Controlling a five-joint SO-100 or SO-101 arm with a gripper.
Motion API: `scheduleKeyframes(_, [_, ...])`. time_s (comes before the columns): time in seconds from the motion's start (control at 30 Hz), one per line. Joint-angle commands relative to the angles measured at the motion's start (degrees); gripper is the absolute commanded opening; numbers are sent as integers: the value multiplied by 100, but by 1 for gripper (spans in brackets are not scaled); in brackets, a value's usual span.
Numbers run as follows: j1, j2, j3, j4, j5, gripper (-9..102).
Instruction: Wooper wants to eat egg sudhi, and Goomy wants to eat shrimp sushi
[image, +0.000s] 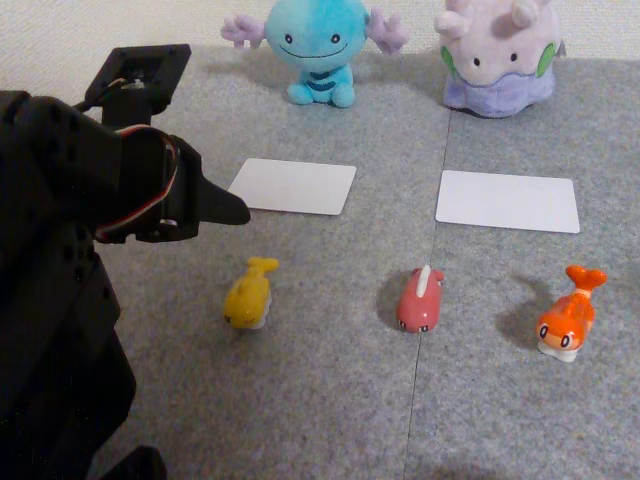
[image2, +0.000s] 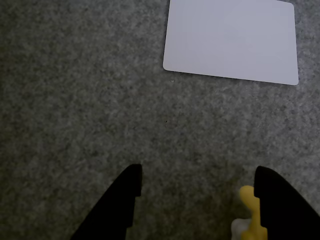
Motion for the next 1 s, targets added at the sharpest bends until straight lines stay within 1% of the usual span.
scheduleKeyframes(0.0, [62, 35, 35, -352, -79, 27])
scheduleKeyframes(0.37, [62, 35, 26, -343, -79, 27])
scheduleKeyframes(0.53, [70, 26, -352, -79, -88, 28])
scheduleKeyframes(0.63, [70, -70, -896, 255, -88, 28])
scheduleKeyframes(0.8, [62, -79, -1916, 1063, -123, 28])
scheduleKeyframes(0.87, [62, -123, -2215, 1362, -343, 28])
scheduleKeyframes(0.97, [70, -457, -2487, 1547, -782, 28])
